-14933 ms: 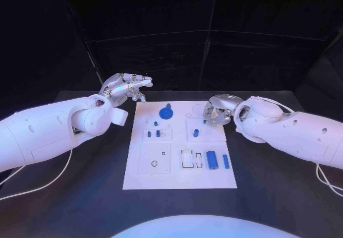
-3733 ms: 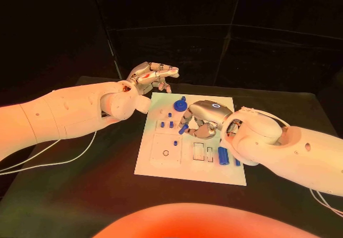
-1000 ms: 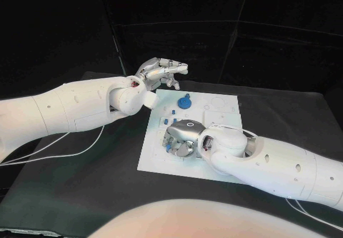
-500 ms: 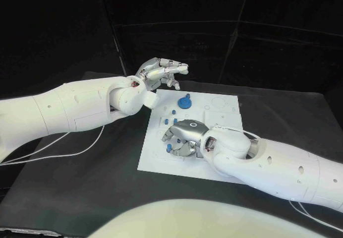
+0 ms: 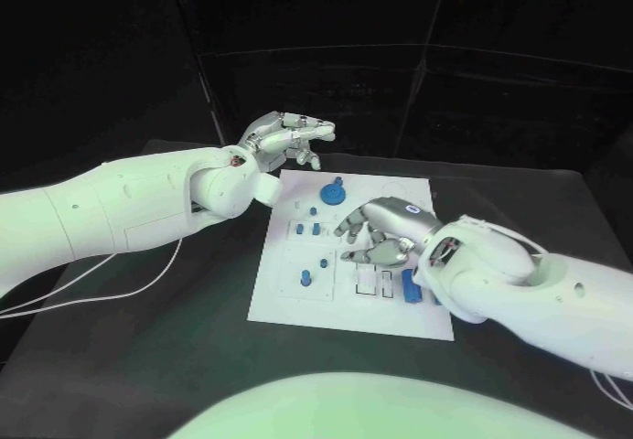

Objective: Assemble the parts on the task board

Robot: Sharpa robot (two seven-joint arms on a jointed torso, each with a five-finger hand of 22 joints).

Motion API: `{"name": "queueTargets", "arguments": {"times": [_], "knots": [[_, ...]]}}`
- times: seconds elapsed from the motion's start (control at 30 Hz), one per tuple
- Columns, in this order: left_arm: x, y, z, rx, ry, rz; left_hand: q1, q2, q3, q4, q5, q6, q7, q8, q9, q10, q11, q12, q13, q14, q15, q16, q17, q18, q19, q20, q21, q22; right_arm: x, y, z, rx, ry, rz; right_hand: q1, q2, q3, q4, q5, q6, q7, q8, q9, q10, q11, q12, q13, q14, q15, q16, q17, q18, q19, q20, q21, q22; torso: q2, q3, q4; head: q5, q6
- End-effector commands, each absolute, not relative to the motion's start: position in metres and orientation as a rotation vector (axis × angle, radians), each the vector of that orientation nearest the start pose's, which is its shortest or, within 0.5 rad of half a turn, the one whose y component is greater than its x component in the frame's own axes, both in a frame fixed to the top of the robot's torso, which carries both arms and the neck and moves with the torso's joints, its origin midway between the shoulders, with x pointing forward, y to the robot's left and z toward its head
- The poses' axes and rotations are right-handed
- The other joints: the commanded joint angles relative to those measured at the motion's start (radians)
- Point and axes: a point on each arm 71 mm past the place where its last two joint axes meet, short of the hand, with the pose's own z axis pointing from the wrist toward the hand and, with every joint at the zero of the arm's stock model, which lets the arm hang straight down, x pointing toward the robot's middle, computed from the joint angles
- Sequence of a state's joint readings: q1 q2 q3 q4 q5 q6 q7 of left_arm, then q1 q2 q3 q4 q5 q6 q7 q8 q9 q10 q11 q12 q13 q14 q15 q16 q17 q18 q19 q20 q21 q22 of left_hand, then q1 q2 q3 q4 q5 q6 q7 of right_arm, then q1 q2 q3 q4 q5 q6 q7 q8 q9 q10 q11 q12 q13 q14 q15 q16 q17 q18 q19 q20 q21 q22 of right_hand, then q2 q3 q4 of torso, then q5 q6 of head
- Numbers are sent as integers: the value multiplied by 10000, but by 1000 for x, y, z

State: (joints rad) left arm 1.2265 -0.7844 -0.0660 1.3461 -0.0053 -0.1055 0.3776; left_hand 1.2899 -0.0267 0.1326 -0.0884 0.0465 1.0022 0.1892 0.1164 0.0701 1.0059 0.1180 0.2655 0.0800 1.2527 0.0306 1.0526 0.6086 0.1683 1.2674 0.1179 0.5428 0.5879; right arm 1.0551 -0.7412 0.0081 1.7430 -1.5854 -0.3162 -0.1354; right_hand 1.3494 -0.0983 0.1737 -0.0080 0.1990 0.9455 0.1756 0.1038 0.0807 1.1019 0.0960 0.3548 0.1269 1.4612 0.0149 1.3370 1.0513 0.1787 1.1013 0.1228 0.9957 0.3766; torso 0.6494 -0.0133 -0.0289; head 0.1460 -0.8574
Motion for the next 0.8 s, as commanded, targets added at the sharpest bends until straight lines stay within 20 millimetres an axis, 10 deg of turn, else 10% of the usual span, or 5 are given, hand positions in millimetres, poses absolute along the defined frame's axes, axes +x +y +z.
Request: {"name": "queueTargets", "arguments": {"times": [0.03, 0.1, 0.37, 0.8], "knots": [[519, 223, -184, -10722, 14846, -16305, 62, 71, -79, 0, 4, -56, 18, 67, -3, -62, 25, 22, 14, -94, -7, -36, -11, 112, 1, 55, -67, -10, 417, -120, -193, -256, 17191, 9543, -301, 100, -228, 299, -263, 408, -346, 214, 59, 1891, -451, 1456, 772, 376, -351, 494, 893, 63, 397, -281, 356, 368, -52, -16, -45, -263, 103], [519, 224, -184, -10730, 14845, -16286, 62, 71, -79, 0, 4, -56, 18, 67, -3, -62, 25, 22, 14, -94, -7, -36, -11, 112, 1, 55, -67, -10, 422, -142, -192, 421, 17615, 8913, -504, 103, -524, 560, -282, 509, -472, 338, 59, 2094, -638, 3092, 2461, 524, -539, 823, 1497, -54, 793, -550, 759, 1002, -93, -34, -79, -412, 127], [519, 225, -184, -10709, 14826, -16307, 62, 71, -79, 0, 4, -56, 18, 67, -3, -62, 25, 22, 14, -94, -7, -36, -11, 112, 1, 55, -67, -10, 425, -189, -198, 1728, 18740, 6934, -989, 288, -1811, 1677, 651, 239, -542, 1042, 130, 3235, -616, 9798, 10689, 803, -514, 1752, 3530, -203, 1263, -594, 1300, 1975, -140, -46, -195, -776, 139], [518, 227, -185, -10734, 14908, -16295, 58, 88, -145, 22, 5, -72, 23, 83, -1, -88, 30, 52, 16, -115, -1, -29, -34, 112, -1, 61, -89, -28, 403, -204, -240, 1414, 19931, 5072, -1013, 525, -2778, 2694, 644, -52, -546, 1787, 222, 3718, -584, 10936, 12453, 956, -509, 2108, 4479, -323, 1607, -550, 1685, 2717, -142, -38, -207, -1052, 121]]}}
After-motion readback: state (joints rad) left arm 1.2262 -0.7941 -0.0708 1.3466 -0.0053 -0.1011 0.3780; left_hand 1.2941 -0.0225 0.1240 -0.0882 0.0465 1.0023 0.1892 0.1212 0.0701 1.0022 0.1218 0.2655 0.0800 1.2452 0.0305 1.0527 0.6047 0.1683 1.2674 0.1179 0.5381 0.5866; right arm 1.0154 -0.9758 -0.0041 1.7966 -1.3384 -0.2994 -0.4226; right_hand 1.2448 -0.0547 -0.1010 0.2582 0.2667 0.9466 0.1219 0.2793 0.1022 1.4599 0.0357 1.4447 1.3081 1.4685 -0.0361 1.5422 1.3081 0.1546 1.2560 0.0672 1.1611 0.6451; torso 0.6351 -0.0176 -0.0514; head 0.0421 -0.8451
